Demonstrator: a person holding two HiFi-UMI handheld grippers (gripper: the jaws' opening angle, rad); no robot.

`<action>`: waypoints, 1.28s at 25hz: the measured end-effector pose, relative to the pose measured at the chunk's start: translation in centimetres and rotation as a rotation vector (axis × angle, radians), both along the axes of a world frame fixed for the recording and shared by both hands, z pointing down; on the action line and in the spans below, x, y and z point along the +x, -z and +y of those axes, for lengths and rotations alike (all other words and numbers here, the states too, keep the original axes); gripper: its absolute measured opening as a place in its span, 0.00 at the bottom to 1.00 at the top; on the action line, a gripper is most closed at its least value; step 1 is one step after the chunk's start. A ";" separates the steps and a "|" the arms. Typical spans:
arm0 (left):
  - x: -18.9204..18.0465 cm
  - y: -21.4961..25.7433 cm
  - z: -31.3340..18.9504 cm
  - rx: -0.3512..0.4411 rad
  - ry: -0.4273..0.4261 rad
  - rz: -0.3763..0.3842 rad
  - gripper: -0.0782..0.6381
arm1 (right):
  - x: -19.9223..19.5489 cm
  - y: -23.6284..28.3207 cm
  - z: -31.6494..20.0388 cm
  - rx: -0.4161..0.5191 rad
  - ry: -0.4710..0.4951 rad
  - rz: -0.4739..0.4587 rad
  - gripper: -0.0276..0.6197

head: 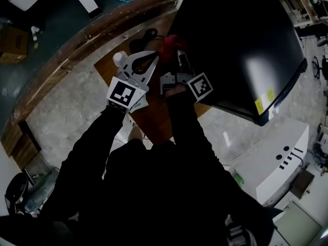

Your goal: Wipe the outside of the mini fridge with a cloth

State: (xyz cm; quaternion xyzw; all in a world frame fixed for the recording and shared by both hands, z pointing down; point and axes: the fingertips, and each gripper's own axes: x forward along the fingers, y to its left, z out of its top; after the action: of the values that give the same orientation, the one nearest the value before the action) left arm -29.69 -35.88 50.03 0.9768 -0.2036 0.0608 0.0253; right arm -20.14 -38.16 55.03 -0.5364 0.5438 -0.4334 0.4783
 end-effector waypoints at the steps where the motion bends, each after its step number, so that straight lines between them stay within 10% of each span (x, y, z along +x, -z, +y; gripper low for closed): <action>1: 0.1 -1.0 -0.2 -0.012 0.002 -0.006 0.11 | 0.0 -1.1 0.0 -0.015 0.001 -0.001 0.18; 14: 0.8 -12.8 -1.1 -0.128 -0.020 -0.128 0.11 | 0.1 -16.5 0.7 -0.248 -0.060 -0.032 0.18; 24: -0.7 -12.7 0.4 -0.151 -0.035 -0.125 0.11 | 0.3 -24.4 1.9 -0.381 -0.129 -0.147 0.18; 32: -3.0 -7.3 2.6 -0.116 -0.079 -0.094 0.11 | -4.7 -12.4 5.9 -0.256 0.137 0.151 0.17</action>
State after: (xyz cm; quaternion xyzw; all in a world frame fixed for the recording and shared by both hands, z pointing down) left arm -32.65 -33.32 57.30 0.9771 -0.1619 0.1190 0.0700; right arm -24.80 -32.26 67.45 -0.5856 0.5539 -0.4893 0.3329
